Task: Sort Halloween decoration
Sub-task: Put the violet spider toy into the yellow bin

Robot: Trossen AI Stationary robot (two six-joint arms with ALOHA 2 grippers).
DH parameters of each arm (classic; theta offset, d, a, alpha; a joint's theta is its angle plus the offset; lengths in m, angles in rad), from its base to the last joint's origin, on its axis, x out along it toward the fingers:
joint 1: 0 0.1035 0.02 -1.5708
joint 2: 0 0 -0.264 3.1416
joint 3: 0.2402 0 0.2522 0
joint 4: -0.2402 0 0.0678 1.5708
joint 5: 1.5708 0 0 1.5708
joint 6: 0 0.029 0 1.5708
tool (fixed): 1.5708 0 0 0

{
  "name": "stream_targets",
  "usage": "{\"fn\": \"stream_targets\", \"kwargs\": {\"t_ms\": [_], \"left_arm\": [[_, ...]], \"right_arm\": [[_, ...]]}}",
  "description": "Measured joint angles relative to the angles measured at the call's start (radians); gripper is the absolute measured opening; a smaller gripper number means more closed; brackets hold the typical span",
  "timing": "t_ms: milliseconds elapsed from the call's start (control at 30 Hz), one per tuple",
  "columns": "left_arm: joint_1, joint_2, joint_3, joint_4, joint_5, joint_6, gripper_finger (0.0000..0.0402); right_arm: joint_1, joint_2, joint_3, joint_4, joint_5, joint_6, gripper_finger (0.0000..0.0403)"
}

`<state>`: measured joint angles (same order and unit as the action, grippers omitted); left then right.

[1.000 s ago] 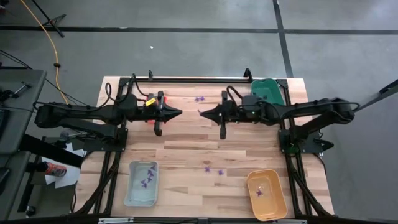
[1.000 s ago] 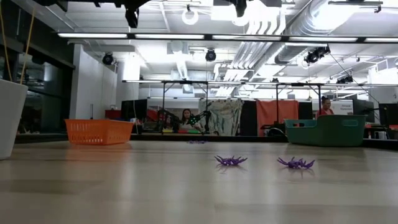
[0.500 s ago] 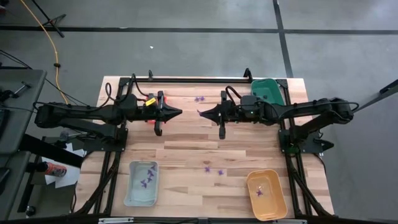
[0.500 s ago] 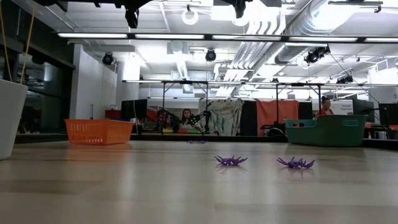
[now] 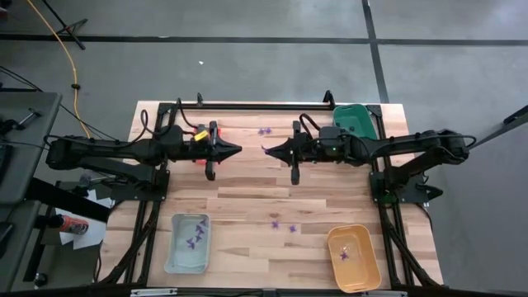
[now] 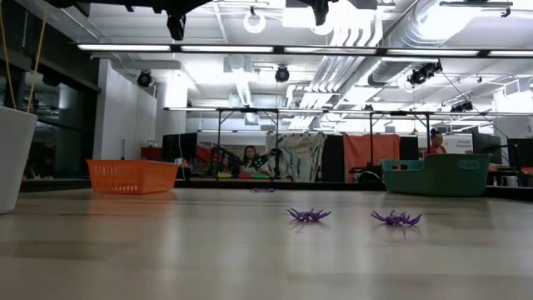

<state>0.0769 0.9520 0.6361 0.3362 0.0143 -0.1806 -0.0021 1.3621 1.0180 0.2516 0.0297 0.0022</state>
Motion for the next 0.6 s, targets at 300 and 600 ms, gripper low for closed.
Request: {"fn": "stream_targets", "kwargs": {"t_ms": [300,600], "left_arm": [[0.000,0.000,0.000,-0.037,0.000,0.000,0.0000],[0.001,0.000,0.000,-0.075,0.000,-0.037,0.0000]], "right_arm": [[0.065,0.000,0.001,-0.282,-0.437,0.337,0.0000],[0.394,0.000,0.001,-0.714,-0.569,0.658,0.0000]]}}
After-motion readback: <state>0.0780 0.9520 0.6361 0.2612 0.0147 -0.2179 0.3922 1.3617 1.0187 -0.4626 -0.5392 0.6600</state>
